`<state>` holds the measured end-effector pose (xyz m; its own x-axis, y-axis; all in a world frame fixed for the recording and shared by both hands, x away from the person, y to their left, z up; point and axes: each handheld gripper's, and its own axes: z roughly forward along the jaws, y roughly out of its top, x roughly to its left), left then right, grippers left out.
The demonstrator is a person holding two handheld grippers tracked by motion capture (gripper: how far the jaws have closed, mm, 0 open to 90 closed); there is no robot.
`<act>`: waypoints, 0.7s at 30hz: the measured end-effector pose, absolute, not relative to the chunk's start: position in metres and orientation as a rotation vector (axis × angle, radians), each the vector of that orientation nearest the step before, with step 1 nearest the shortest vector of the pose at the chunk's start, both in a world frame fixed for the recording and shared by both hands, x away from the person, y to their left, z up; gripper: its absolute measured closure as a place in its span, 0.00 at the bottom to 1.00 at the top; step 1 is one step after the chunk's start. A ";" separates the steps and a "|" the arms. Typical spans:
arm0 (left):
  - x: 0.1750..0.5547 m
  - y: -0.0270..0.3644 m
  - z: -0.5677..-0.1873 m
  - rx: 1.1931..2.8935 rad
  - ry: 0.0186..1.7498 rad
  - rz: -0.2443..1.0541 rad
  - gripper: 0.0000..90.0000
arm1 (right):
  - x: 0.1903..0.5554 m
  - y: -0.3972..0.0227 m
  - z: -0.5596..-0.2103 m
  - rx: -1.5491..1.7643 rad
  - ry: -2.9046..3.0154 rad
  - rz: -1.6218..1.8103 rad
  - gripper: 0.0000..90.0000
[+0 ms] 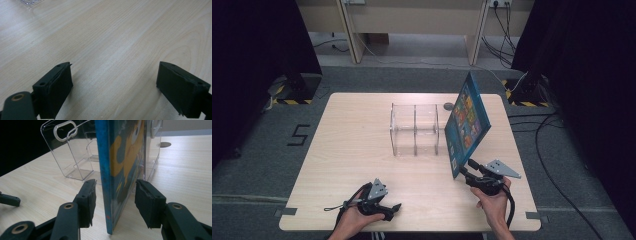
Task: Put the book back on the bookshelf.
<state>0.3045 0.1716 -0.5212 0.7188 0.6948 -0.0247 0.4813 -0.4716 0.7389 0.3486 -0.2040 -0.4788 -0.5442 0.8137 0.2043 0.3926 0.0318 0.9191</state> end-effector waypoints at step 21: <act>0.304 0.172 -0.521 2.161 0.886 0.359 0.13 | 0.334 -0.208 -0.471 1.191 1.942 1.496 0.38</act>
<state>0.3043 0.1717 -0.5214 0.7197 0.6938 -0.0257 0.4806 -0.4713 0.7395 0.3338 -0.2085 -0.4711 -0.5490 0.8180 0.1715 0.3746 0.0574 0.9254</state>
